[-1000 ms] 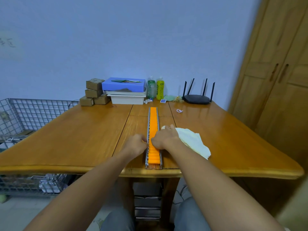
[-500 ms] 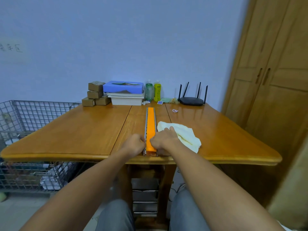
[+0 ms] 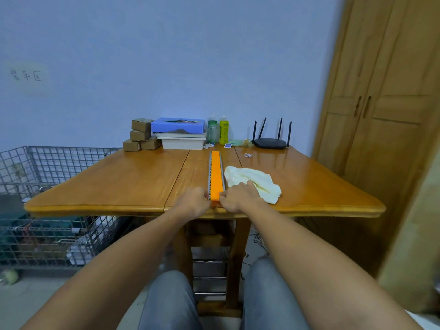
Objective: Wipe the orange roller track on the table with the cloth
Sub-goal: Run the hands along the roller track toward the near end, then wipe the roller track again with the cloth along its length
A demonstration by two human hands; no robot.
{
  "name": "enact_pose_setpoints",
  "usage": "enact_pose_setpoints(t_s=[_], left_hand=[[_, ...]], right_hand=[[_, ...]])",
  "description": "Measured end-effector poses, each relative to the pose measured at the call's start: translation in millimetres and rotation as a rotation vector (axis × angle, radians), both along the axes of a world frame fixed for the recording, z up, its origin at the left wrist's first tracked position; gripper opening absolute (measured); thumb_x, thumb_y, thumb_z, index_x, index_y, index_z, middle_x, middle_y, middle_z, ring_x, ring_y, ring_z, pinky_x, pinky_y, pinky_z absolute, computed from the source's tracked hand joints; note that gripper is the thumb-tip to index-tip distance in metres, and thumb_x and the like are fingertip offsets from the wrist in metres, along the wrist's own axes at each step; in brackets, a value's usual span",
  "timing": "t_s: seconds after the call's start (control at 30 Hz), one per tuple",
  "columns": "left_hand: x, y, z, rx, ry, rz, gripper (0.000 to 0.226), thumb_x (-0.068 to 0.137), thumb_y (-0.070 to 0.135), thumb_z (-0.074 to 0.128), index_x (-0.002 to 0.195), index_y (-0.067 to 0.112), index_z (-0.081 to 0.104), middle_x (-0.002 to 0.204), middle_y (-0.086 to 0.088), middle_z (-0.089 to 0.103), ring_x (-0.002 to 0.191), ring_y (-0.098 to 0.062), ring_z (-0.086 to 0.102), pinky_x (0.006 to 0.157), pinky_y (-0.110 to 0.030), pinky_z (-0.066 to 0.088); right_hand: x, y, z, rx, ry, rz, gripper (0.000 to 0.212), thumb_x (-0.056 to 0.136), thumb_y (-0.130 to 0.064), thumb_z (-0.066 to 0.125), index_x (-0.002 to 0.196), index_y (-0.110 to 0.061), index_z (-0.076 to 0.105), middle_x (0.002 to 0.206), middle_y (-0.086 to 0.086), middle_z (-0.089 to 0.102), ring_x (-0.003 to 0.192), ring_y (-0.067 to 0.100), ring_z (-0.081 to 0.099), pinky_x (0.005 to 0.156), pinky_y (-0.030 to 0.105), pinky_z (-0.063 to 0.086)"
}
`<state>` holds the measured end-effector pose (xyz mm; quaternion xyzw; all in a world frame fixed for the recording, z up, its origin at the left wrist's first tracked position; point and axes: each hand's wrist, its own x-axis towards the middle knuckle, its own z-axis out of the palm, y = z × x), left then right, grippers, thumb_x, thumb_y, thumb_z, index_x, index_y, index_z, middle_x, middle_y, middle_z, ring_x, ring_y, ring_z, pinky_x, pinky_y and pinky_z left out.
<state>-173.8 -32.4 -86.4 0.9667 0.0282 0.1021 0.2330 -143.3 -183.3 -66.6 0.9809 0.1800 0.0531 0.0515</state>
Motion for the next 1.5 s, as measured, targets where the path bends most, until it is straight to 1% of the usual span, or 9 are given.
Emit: enact_pose_setpoints(t_s=[0.27, 0.5, 0.67, 0.77, 0.93, 1.13, 1.3, 1.4, 1.5], left_hand=[[-19, -5, 10, 0.099, -0.02, -0.04, 0.03, 0.097, 0.032, 0.064, 0.122, 0.015, 0.065, 0.101, -0.001, 0.062, 0.094, -0.018, 0.059, 0.07, -0.029, 0.045], [-29, -3, 10, 0.118, -0.03, -0.054, 0.028, 0.097, 0.035, 0.063, 0.116, 0.014, 0.066, 0.102, -0.002, 0.064, 0.093, -0.018, 0.059, 0.07, -0.029, 0.046], [-24, 4, 11, 0.109, -0.025, -0.044, 0.027, 0.098, 0.038, 0.063, 0.116, 0.017, 0.064, 0.107, 0.0, 0.065, 0.092, -0.016, 0.058, 0.063, -0.025, 0.043], [-16, 9, 11, 0.106, -0.01, -0.039, 0.028, 0.096, 0.041, 0.065, 0.113, 0.019, 0.064, 0.103, 0.001, 0.063, 0.093, -0.016, 0.059, 0.068, -0.028, 0.048], [7, 16, 10, 0.106, -0.012, -0.017, 0.019, 0.097, 0.027, 0.06, 0.113, 0.018, 0.066, 0.104, -0.002, 0.066, 0.094, -0.017, 0.061, 0.084, -0.039, 0.059], [45, 21, 7, 0.064, -0.036, 0.02, 0.011, 0.098, 0.022, 0.056, 0.106, 0.02, 0.064, 0.089, 0.002, 0.064, 0.081, -0.014, 0.062, 0.064, -0.029, 0.051], [84, 32, 4, -0.054, -0.044, 0.025, 0.009, 0.099, 0.02, 0.057, 0.102, 0.019, 0.065, 0.089, -0.001, 0.066, 0.082, -0.015, 0.064, 0.066, -0.029, 0.053], [110, 41, 0, -0.082, -0.072, 0.036, 0.011, 0.102, 0.02, 0.054, 0.107, 0.019, 0.064, 0.09, 0.0, 0.065, 0.081, -0.012, 0.062, 0.064, -0.024, 0.046], [139, 46, -6, -0.085, -0.107, 0.054, 0.014, 0.104, 0.021, 0.052, 0.11, 0.019, 0.065, 0.091, 0.002, 0.065, 0.076, -0.008, 0.06, 0.06, -0.02, 0.041]], right_hand=[[-22, -4, -1, -0.047, 0.027, 0.002, 0.048, 0.103, -0.044, 0.028, 0.148, -0.04, 0.044, 0.145, 0.007, 0.053, 0.133, 0.03, 0.042, 0.112, 0.05, 0.02], [-25, -8, -3, -0.024, 0.012, 0.032, 0.05, 0.1, -0.053, 0.031, 0.146, -0.044, 0.046, 0.141, 0.006, 0.056, 0.13, 0.03, 0.046, 0.11, 0.051, 0.023], [-22, -13, 2, 0.114, -0.103, 0.061, 0.043, 0.099, -0.045, 0.04, 0.134, -0.036, 0.063, 0.135, 0.005, 0.06, 0.122, 0.029, 0.052, 0.102, 0.046, 0.036], [-10, -17, 0, 0.157, -0.152, 0.021, 0.041, 0.098, -0.043, 0.042, 0.129, -0.03, 0.065, 0.129, 0.006, 0.061, 0.116, 0.029, 0.054, 0.092, 0.042, 0.042], [23, -20, -5, 0.181, -0.167, -0.062, 0.048, 0.099, -0.045, 0.041, 0.141, -0.025, 0.052, 0.138, 0.009, 0.052, 0.124, 0.031, 0.047, 0.099, 0.045, 0.038], [75, -18, -13, 0.198, -0.195, -0.129, 0.061, 0.097, -0.055, 0.042, 0.152, -0.031, 0.032, 0.149, 0.009, 0.041, 0.133, 0.034, 0.038, 0.104, 0.05, 0.031], [126, -9, -16, 0.174, -0.129, -0.19, 0.082, 0.086, -0.078, 0.038, 0.156, -0.04, 0.017, 0.162, 0.008, 0.026, 0.145, 0.04, 0.023, 0.11, 0.067, 0.015], [150, -7, -27, 0.185, -0.024, -0.206, 0.074, 0.093, -0.074, 0.03, 0.157, -0.042, 0.012, 0.161, 0.008, 0.027, 0.144, 0.04, 0.025, 0.111, 0.068, 0.015], [170, -4, -36, 0.145, -0.041, -0.181, 0.062, 0.099, -0.064, 0.025, 0.156, -0.039, 0.021, 0.157, 0.008, 0.036, 0.14, 0.038, 0.033, 0.109, 0.059, 0.028]])
